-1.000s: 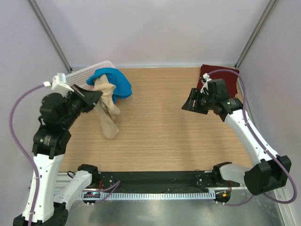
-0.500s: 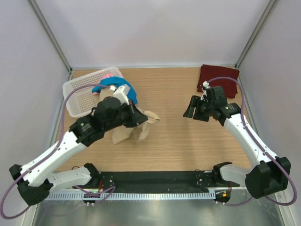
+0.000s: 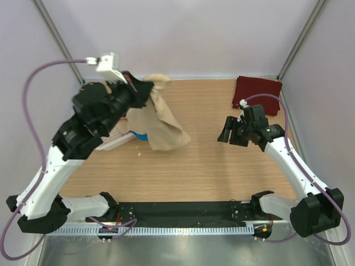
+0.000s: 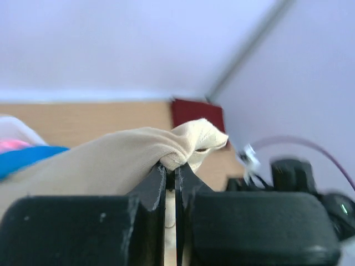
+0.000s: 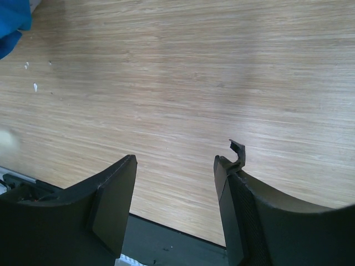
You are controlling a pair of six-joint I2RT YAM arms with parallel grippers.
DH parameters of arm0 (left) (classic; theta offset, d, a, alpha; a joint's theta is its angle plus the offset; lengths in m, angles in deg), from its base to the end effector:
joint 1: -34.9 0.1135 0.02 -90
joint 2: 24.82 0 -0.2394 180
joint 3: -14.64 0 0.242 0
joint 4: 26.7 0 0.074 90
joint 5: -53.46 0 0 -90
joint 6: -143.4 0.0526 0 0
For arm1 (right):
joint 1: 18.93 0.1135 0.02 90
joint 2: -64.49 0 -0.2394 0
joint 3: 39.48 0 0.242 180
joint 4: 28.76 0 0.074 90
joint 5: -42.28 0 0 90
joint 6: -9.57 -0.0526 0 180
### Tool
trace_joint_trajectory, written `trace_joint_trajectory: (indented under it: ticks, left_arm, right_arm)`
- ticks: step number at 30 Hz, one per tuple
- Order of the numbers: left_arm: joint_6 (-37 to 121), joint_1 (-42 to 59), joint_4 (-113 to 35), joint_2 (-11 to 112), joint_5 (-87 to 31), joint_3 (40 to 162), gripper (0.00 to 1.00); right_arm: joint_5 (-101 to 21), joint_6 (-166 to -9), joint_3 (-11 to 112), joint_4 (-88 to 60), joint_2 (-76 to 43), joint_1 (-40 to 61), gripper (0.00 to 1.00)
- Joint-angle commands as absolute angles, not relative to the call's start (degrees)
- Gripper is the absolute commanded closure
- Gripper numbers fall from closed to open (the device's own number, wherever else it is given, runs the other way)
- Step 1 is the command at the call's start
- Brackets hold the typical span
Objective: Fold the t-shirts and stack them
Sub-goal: Grab the tshirt from the pile
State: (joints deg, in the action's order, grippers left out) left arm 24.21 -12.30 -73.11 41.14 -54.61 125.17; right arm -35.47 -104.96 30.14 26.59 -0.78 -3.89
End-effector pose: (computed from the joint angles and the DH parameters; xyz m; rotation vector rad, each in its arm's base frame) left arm 0.1606 -0.1495 0.4980 0.0073 1.6575 -0.7762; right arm 0.2290 0.0731 0.2518 0.1128 2.5145 0.5555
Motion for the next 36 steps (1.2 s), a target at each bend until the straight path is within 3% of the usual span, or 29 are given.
trace_joint_trajectory:
  ticks: [1, 7, 16, 31, 34, 36]
  left_arm:
    - [34.4, -5.6, -70.8, 42.4, -63.5, 135.5, 1.00]
    - [44.6, -2.0, -69.4, 49.3, -66.4, 155.4, 1.00]
    - [42.4, -2.0, -63.5, 54.8, -62.1, 170.2, 1.00]
    - [-1.9, -2.0, -44.5, 63.0, -27.9, 172.1, 0.99]
    - [-6.1, -2.2, -44.7, 63.4, -23.7, 168.1, 0.99]
    - [-5.3, -3.2, -44.9, 61.8, -22.4, 159.1, 0.99]
  right_arm:
    - [-34.2, -104.6, 30.8, 25.7, -0.9, -3.6, 0.35]
    - [-34.0, -103.0, 33.2, 26.4, -2.4, -3.6, 0.35]
    - [-33.3, -102.7, 33.8, 26.1, -4.0, -3.6, 0.35]
    - [-36.2, -108.6, 33.1, 24.3, -4.6, -3.6, 0.35]
    - [-38.5, -109.7, 32.2, 24.9, -3.9, -3.6, 0.35]
    - [-41.5, -111.7, 32.2, 26.2, -2.9, -3.6, 0.33]
